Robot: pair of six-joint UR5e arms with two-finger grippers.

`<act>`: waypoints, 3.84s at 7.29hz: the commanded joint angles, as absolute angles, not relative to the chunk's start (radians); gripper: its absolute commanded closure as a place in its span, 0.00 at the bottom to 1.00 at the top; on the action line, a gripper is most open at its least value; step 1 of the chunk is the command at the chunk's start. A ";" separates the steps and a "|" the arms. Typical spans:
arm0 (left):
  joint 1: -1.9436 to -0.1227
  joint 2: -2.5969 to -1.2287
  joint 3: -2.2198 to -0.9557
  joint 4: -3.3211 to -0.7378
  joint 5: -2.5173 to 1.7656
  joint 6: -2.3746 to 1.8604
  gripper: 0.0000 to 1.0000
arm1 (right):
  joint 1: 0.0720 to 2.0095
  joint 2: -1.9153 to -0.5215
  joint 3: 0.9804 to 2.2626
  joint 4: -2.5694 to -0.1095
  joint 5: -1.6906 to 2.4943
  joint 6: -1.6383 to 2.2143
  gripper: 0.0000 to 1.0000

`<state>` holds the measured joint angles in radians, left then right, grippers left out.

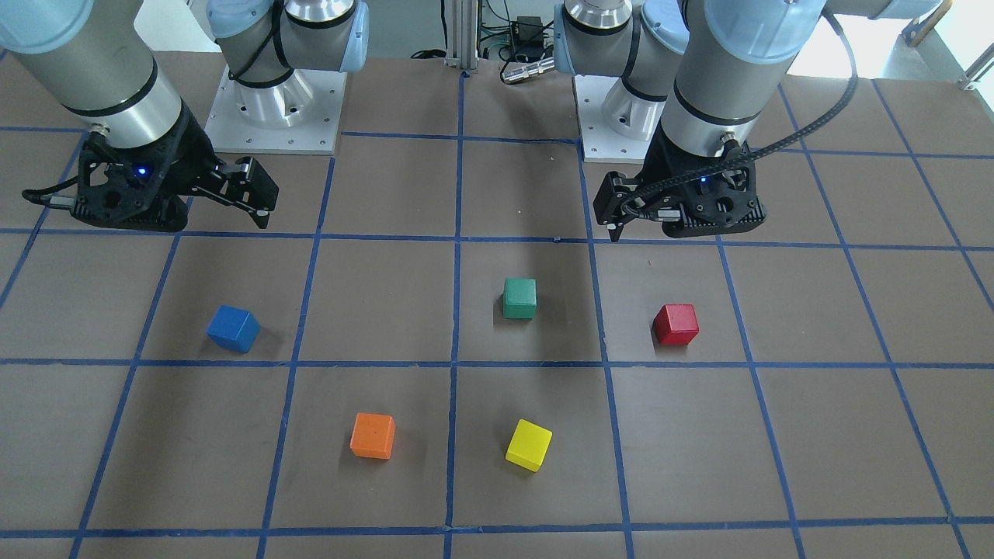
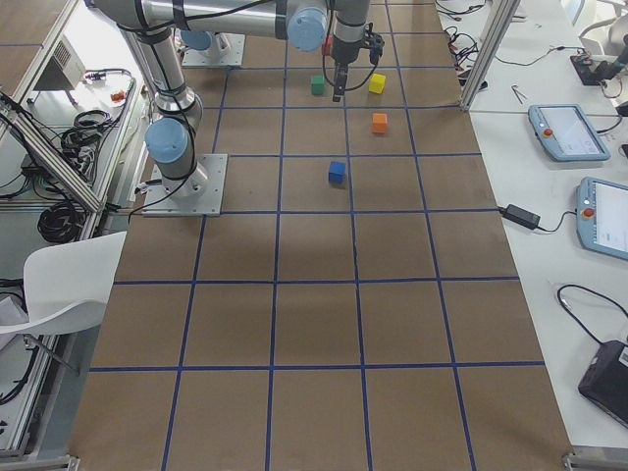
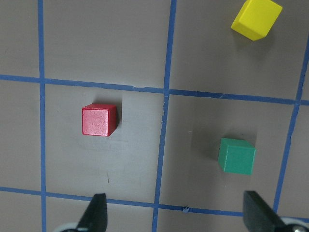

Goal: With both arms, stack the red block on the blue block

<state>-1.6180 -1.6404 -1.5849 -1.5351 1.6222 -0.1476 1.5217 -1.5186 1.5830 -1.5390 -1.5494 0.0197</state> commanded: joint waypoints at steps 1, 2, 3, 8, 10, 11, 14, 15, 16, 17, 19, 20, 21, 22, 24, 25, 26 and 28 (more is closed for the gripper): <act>-1.612 -1.646 -1.589 -1.532 1.624 -0.147 0.00 | 1.522 -1.519 1.583 -1.540 -1.551 0.018 0.00; -1.611 -1.654 -1.589 -1.534 1.621 -0.147 0.00 | 1.522 -1.519 1.583 -1.540 -1.549 0.018 0.00; -1.611 -1.657 -1.592 -1.534 1.621 -0.147 0.00 | 1.522 -1.517 1.583 -1.540 -1.549 0.018 0.00; -1.531 -1.643 -1.635 -1.534 1.624 -0.115 0.00 | 1.522 -1.511 1.585 -1.545 -1.551 0.020 0.00; -1.479 -1.646 -1.682 -1.464 1.623 -0.044 0.00 | 1.522 -1.509 1.588 -1.546 -1.549 0.020 0.00; -1.418 -1.647 -1.724 -1.439 1.623 -0.002 0.00 | 1.522 -1.508 1.589 -1.548 -1.549 0.020 0.00; -1.385 -1.669 -1.895 -1.184 1.624 0.115 0.00 | 1.522 -1.506 1.592 -1.548 -1.548 0.020 0.00; -1.384 -1.681 -1.970 -1.082 1.628 0.179 0.00 | 1.522 -1.506 1.592 -1.548 -1.548 0.015 0.00; -1.381 -1.696 -2.015 -1.013 1.628 0.210 0.00 | 1.522 -1.506 1.594 -1.546 -1.549 0.012 0.00; -1.379 -1.716 -2.019 -1.003 1.628 0.216 0.00 | 1.522 -1.506 1.594 -1.546 -1.549 0.012 0.00; -1.329 -1.753 -2.023 -1.000 1.621 0.267 0.00 | 1.522 -1.506 1.594 -1.545 -1.549 0.011 0.00; -1.324 -1.770 -2.026 -0.997 1.621 0.275 0.00 | 1.522 -1.506 1.594 -1.545 -1.549 0.011 0.00; -1.324 -1.785 -2.026 -0.994 1.620 0.276 0.00 | 1.522 -1.506 1.594 -1.545 -1.549 0.012 0.00; -1.324 -1.799 -2.025 -0.980 1.618 0.278 0.00 | 1.522 -1.506 1.594 -1.545 -1.551 0.011 0.00; -1.325 -1.836 -2.025 -0.944 1.562 0.278 0.00 | 1.522 -1.505 1.595 -1.545 -1.551 0.011 0.00; -1.325 -1.851 -2.025 -0.940 1.560 0.278 0.00 | 1.522 -1.505 1.595 -1.545 -1.551 0.009 0.00; -1.325 -1.864 -2.023 -0.940 1.560 0.281 0.11 | 1.522 -1.505 1.595 -1.545 -1.551 0.009 0.00; -1.325 -1.868 -2.019 -0.940 1.569 0.285 0.92 | 1.522 -1.505 1.595 -1.545 -1.552 0.008 0.00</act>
<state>-1.3253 -1.8653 -2.0216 -0.9408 1.5633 0.2834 1.5217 -1.5049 1.5953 -1.5447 -1.5519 0.0089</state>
